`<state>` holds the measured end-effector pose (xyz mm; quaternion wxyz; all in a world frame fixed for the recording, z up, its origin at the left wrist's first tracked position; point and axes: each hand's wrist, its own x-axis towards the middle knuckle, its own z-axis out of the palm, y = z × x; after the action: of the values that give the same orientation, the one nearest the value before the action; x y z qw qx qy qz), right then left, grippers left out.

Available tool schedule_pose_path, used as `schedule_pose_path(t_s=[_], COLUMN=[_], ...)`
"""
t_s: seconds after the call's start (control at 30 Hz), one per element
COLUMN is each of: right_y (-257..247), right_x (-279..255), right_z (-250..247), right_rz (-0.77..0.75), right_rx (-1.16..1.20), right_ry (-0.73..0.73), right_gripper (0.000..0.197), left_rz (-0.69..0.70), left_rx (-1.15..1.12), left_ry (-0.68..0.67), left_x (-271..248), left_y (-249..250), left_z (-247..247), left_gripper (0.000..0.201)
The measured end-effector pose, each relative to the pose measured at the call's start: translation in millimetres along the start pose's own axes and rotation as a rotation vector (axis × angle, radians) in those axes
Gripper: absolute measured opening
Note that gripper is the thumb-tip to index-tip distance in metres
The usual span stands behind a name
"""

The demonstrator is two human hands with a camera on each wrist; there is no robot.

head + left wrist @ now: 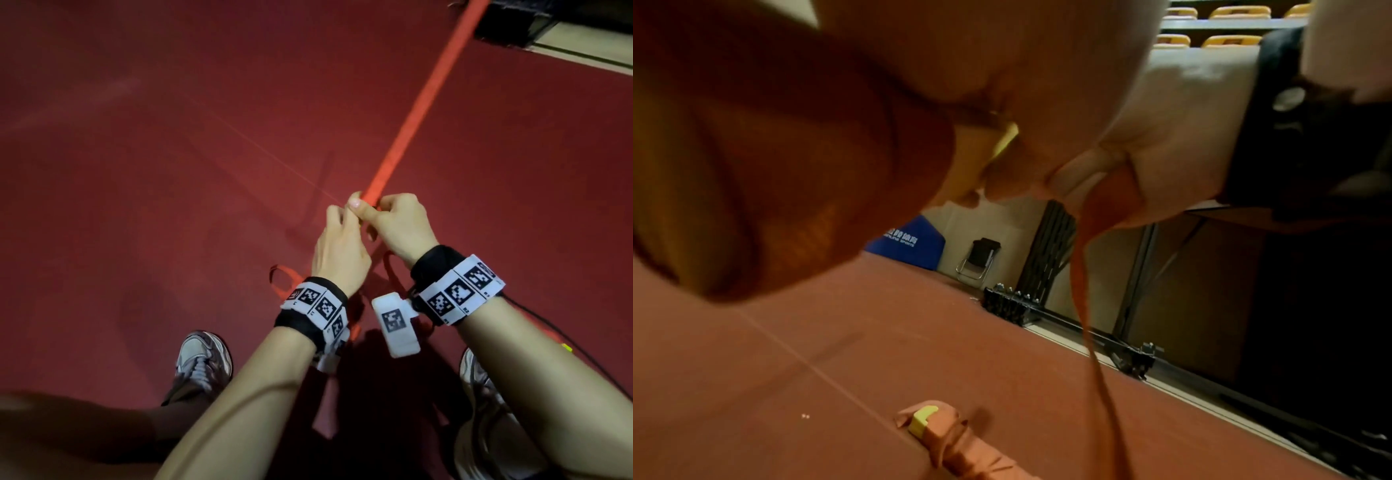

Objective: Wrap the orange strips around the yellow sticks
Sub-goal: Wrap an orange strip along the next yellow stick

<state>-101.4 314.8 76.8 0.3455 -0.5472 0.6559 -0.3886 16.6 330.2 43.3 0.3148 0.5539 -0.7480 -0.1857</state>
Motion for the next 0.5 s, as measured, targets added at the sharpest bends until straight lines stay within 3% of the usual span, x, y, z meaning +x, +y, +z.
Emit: schedule_pose_path(t_s=[0.13, 0.27, 0.4, 0.43, 0.5], right_y=[9.3, -1.1, -9.6, -9.1, -7.3], right_x=[9.4, 6.4, 1.7, 2.4, 5.0], right_z=[-4.3, -18.7, -31.4, -32.5, -30.3], right_rz=[0.047, 0.010, -0.060, -0.070, -0.093], right_rx=[0.169, 0.281, 0.224, 0.219, 0.206], right_ry=[0.017, -0.073, -0.227, -0.255, -0.237], right_gripper=[0.044, 0.031, 0.036, 0.035, 0.045], left_rz=[0.007, -0.337, -0.462, -0.472, -0.452], left_rx=[-0.056, -0.576, -0.873, -0.907, -0.927], left_ry=[-0.110, -0.262, -0.625, -0.649, -0.530], left_x=[4.4, 24.3, 19.2, 15.3, 11.2], left_y=[-1.0, -7.3, -14.8, -13.9, -9.5], left_z=[-0.1, -14.0, -29.9, -31.1, -28.0], left_gripper=[0.091, 0.098, 0.022, 0.016, 0.012])
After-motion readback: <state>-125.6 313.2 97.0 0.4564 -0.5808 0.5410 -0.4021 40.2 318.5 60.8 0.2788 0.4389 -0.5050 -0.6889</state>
